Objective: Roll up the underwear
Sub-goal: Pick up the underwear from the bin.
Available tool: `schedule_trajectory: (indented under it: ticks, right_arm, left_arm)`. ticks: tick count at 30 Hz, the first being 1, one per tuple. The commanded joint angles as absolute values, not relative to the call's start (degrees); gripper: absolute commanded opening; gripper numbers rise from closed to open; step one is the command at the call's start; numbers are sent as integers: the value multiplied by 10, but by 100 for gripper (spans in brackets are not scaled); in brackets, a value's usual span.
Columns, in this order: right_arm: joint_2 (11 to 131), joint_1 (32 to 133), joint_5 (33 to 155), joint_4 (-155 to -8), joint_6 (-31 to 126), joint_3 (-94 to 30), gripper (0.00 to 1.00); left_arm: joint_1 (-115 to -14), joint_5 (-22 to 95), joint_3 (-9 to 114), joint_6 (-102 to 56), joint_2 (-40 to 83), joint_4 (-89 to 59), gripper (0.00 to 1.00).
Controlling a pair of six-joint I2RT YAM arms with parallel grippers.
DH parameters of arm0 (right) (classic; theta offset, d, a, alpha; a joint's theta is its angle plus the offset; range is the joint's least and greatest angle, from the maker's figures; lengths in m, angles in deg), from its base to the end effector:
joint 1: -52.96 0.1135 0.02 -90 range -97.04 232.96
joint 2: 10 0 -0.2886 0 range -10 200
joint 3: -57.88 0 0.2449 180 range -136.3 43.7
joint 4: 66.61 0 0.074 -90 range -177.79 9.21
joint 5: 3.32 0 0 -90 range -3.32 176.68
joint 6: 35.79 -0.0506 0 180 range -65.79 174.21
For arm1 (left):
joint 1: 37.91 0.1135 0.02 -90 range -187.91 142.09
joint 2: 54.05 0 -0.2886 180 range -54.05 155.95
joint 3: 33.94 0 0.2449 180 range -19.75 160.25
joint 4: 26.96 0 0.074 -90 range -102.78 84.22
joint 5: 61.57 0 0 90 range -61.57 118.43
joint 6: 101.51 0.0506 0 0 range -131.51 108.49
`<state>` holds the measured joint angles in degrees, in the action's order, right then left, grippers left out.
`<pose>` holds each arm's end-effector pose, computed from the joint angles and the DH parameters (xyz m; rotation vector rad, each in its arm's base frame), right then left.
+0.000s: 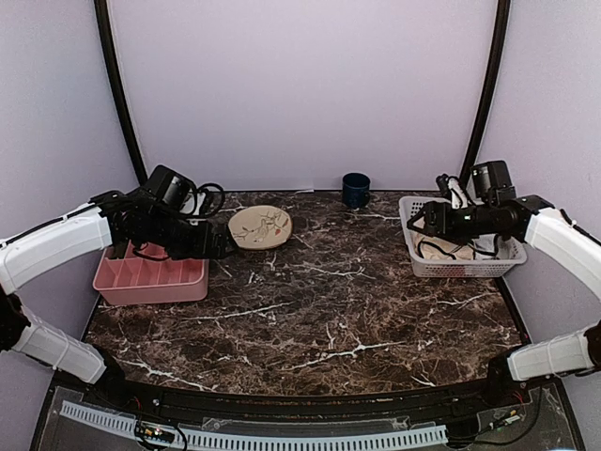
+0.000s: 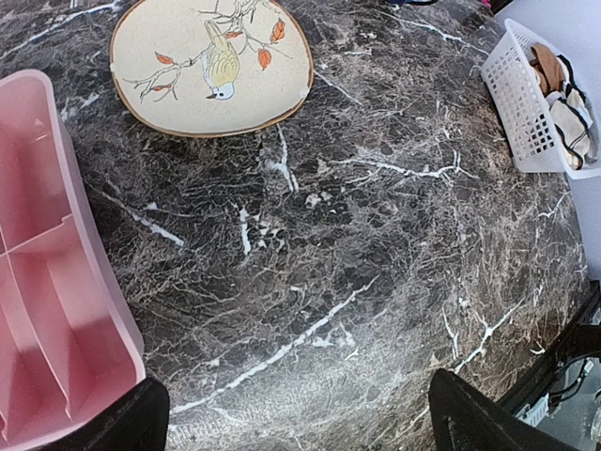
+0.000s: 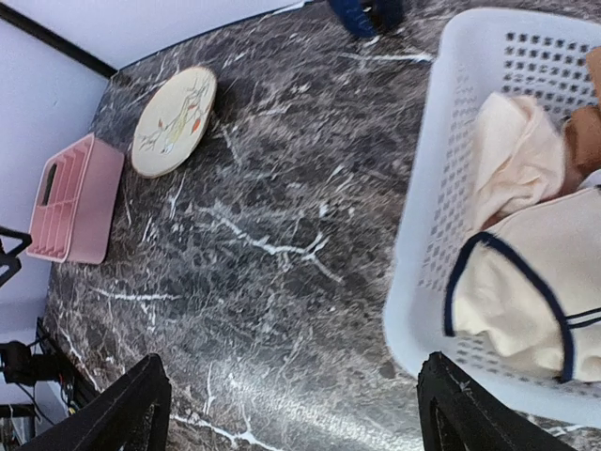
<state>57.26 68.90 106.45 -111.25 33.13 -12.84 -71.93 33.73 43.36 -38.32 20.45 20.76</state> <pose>0.2303 0.0836 0.3144 -0.0799 2.3450 0.7235 0.2258 -0.1580 0.3157 0.2001 2.4309 -0.6097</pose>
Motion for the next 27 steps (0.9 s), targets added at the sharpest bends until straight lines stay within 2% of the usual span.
schedule_trajectory:
  ticks: [1,4,8,18,23,27]
  right_arm:
    - [609,607,1058,-1131,359,-206,88]
    - [648,537,1038,-1180,370,-256,85]
    - [666,481,1016,-1211,359,-250,79]
    - [671,473,968,-1187,306,-141,64]
    - [692,472,923,-1182,311,-130,62]
    - [717,472,908,-1173,307,-136,65]
  left_arm:
    - [-722,348,479,-346,207,193,99]
    - [-722,364,492,-340,227,179,99]
    - [-721,355,508,-344,248,177,99]
    - [-721,349,521,-348,279,173,99]
    - [-720,347,528,-349,288,177,99]
    - [-721,348,527,-351,289,173,99]
